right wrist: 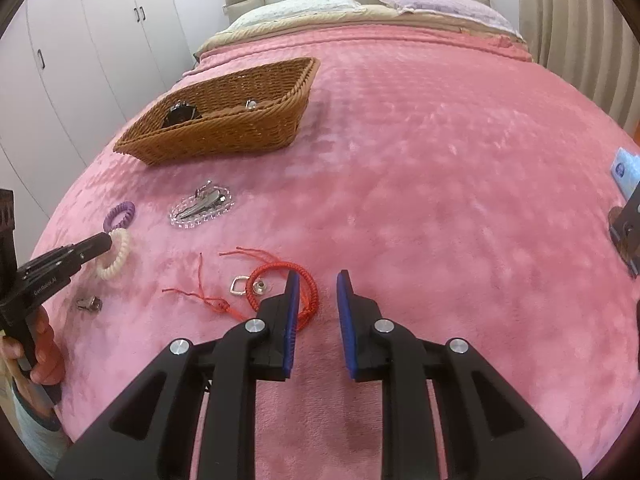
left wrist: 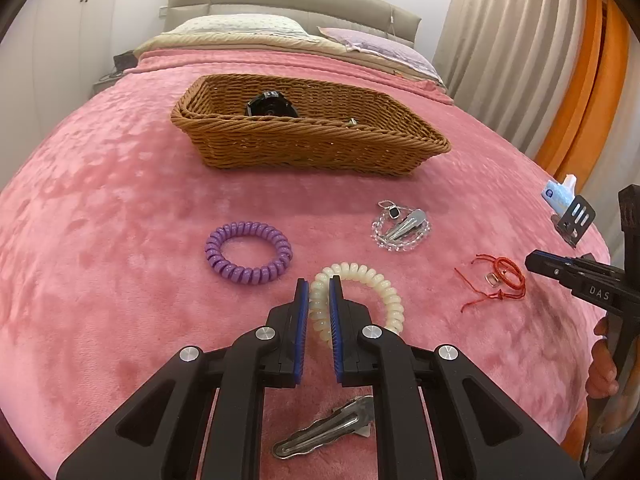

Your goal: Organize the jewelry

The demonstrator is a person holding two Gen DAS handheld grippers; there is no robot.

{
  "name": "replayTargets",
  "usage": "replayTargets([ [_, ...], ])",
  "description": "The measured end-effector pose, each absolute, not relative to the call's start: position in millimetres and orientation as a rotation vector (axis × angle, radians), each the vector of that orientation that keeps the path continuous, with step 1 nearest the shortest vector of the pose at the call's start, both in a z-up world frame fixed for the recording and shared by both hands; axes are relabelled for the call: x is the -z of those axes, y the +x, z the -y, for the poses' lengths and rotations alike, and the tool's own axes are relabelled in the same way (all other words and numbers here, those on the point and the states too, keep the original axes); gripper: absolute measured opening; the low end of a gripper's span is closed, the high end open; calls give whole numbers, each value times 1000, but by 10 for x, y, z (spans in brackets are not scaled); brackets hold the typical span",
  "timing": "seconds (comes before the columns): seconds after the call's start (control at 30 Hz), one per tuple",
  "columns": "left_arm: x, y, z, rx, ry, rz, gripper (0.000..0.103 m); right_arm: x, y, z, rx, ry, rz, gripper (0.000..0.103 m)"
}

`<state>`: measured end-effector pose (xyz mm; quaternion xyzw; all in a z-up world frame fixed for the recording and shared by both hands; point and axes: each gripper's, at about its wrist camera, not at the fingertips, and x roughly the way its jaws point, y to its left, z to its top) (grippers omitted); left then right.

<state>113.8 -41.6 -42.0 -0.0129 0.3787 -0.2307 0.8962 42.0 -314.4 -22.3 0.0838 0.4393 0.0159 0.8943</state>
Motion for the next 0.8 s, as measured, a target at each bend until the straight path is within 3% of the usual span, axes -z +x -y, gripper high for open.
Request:
replayTargets([
  [0.13,419,1133,424,482,-22,-786,9,303,482,3117,-41,176,-928,47],
  [0.17,423,1134,428,483,-20,-787,9,329,494,3089,-38,163,-932,46],
  [0.2,427,1136,435,482,-18,-788,9,366,507,3038,-39,135,-945,45],
  [0.33,429,1136,438,482,-18,-785,9,367,449,2831,-19,2,-924,7],
  [0.6,275,1085,376,473,-45,-738,9,-160,268,2642,-60,-39,-783,6],
  [0.8,-263,1148,403,479,-38,-650,9,-770,479,2499,-111,-38,-654,6],
])
